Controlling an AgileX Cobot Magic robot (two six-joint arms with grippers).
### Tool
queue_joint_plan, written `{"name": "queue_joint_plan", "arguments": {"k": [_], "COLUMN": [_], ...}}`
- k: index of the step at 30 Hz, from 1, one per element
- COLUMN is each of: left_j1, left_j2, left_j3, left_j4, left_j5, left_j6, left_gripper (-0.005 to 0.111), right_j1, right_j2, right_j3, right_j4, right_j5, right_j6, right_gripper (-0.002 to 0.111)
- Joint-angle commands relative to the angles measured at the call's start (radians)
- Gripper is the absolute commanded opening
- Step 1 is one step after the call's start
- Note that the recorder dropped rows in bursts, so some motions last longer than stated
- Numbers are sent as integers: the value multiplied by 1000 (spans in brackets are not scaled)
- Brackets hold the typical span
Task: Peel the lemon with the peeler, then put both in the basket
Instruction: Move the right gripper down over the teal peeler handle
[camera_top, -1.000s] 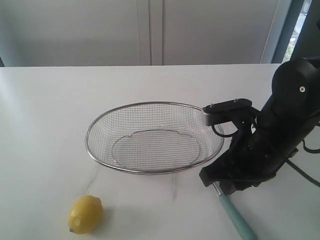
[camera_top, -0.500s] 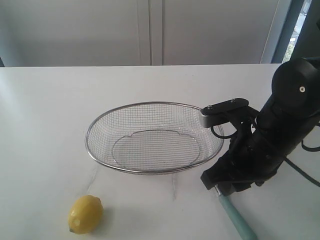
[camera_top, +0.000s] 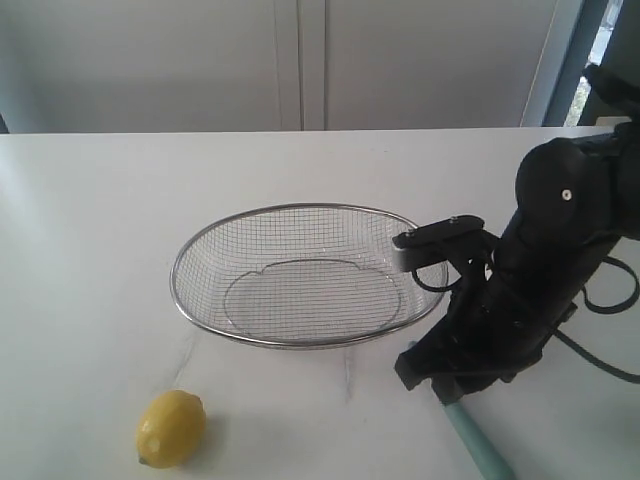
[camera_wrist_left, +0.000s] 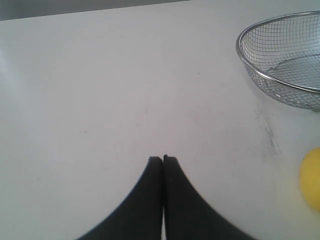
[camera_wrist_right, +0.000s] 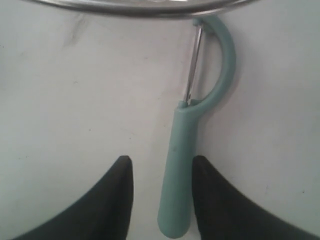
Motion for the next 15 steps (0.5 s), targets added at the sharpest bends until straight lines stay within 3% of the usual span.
{"name": "queue_joint_plan", "arguments": {"k": [1,15], "left_j1": [-1,-1], "left_j2": [-4,-4], "left_j3": [4,4], "left_j4": [-3,-3], "left_j5": [-4,-4], "left_j6": [2,2], "left_gripper": [0,0], "right_j1": [-1,-1], "right_j2": [42,110], "right_j3": [1,1], "right_j4": [-5,-32], "right_j5": [-13,7], "right_j6": [-11,-11], "right_gripper": [38,38]}}
